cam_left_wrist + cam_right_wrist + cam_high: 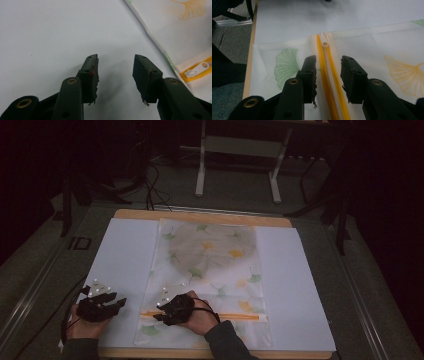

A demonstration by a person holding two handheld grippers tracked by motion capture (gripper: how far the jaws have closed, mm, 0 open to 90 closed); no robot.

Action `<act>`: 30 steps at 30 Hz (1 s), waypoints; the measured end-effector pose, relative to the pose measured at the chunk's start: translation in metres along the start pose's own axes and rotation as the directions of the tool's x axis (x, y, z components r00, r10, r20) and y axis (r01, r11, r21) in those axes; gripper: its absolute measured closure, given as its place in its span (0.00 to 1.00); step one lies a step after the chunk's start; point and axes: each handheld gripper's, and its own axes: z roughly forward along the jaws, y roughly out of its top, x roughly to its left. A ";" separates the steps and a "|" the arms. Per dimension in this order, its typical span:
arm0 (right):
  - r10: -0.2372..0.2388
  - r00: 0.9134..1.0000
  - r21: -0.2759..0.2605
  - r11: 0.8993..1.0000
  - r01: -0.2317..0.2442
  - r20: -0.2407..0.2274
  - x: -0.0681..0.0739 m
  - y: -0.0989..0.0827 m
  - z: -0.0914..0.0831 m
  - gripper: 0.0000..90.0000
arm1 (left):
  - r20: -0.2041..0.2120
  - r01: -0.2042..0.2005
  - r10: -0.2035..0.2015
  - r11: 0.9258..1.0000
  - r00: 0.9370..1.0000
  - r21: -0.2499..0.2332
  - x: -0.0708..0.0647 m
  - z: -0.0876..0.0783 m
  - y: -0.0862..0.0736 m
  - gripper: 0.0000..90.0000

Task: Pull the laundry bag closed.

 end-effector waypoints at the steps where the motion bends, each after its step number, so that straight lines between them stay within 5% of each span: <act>1: -0.001 1.000 0.006 1.000 0.001 0.003 0.000 0.001 0.000 0.74 | 0.000 0.000 0.000 1.000 1.000 0.000 0.000 0.000 0.000 0.62; 30: 0.012 0.999 0.024 1.000 -0.011 -0.042 -0.001 0.019 0.033 0.83 | 0.000 0.003 -0.003 1.000 1.000 -0.005 0.001 -0.001 -0.001 0.62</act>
